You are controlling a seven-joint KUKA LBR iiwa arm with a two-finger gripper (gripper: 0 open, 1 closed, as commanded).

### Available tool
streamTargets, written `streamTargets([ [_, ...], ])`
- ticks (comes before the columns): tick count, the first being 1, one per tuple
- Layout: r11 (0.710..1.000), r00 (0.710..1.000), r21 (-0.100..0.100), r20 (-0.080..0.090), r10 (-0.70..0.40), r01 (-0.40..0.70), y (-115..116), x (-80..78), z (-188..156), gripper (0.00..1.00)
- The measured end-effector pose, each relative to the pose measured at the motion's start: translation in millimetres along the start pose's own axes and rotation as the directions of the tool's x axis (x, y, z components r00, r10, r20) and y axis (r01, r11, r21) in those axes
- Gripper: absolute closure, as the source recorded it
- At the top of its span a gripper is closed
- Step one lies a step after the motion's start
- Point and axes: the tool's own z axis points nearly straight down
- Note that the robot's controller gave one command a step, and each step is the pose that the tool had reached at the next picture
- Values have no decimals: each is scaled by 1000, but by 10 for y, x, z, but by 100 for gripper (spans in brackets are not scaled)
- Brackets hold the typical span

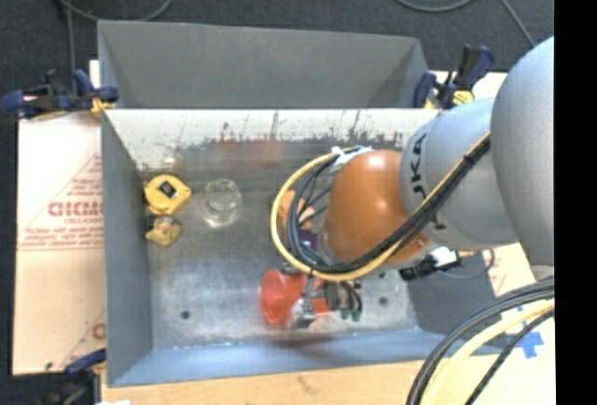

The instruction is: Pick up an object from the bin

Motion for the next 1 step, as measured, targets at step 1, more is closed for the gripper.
streamTargets([
  [1, 1000, 1000, 10, -4, 2, -2, -33, 8, -249, 100],
])
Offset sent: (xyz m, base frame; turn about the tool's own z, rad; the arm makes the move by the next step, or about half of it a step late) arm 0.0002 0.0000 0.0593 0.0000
